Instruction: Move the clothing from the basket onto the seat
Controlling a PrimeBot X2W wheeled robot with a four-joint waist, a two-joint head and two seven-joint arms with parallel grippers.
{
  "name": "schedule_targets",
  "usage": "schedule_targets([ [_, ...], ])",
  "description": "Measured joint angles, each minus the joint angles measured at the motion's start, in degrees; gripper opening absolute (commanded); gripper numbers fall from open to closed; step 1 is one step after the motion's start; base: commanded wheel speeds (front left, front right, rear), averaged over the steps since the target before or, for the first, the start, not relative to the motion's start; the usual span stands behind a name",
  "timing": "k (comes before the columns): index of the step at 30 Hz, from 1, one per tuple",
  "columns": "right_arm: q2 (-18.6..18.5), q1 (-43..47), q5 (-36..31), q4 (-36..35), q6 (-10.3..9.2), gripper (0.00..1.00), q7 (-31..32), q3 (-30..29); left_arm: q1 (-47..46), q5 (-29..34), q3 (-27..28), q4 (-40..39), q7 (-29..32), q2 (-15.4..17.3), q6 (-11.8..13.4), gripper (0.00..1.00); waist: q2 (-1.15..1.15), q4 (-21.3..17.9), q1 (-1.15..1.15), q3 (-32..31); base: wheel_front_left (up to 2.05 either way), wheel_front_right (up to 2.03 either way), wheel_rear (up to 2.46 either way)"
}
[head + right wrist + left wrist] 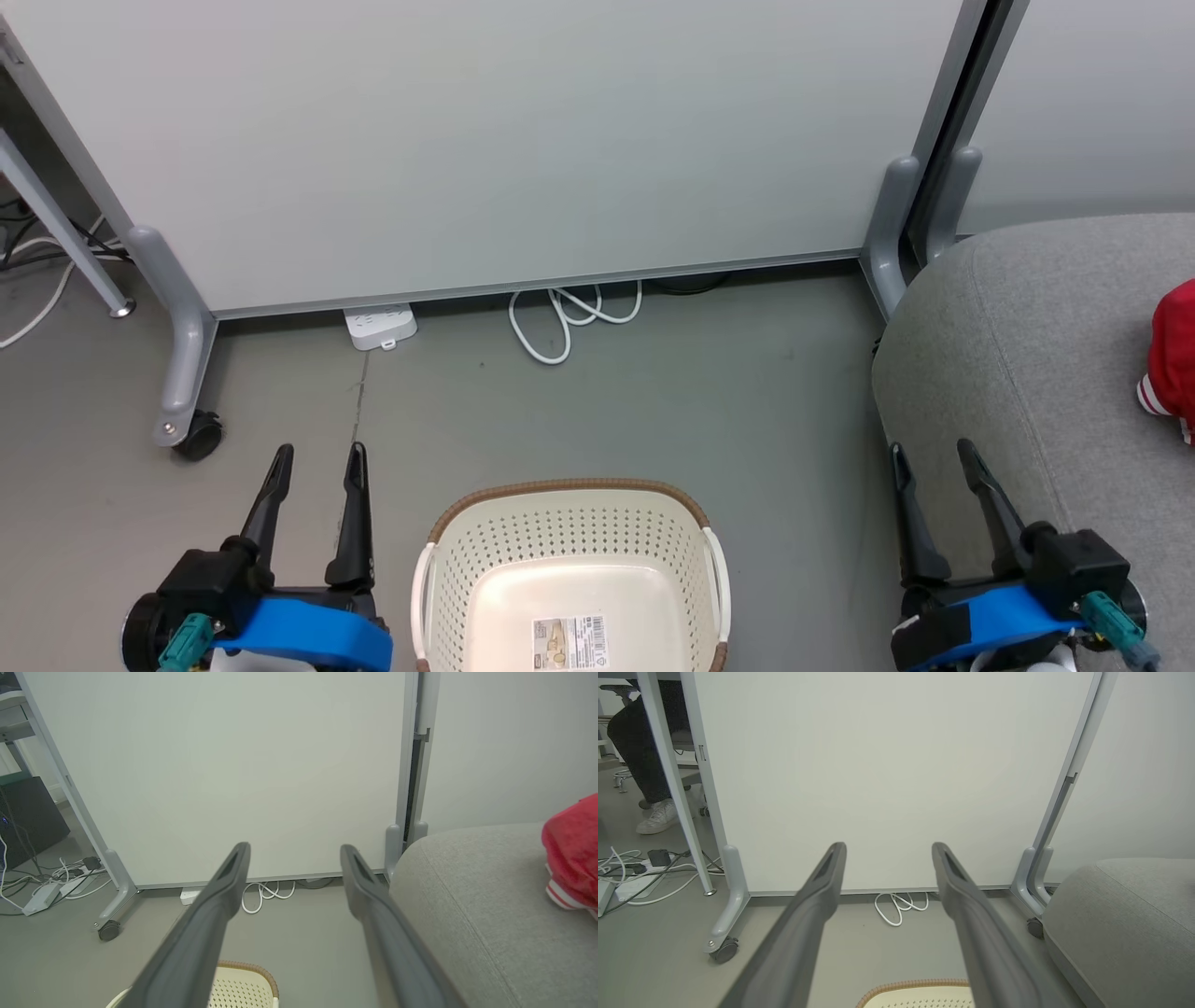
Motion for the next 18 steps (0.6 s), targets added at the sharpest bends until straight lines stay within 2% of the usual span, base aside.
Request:
schedule_targets([
  [18,0.8,2.0,0.6,1.6,0.00,1.00,0.0,0.0,2.1,0.6,1.8,1.7,0.0,-0.4,-1.6,1.00,0.00,0.5,0.00,-2.2,0.00,0.00,0.00],
])
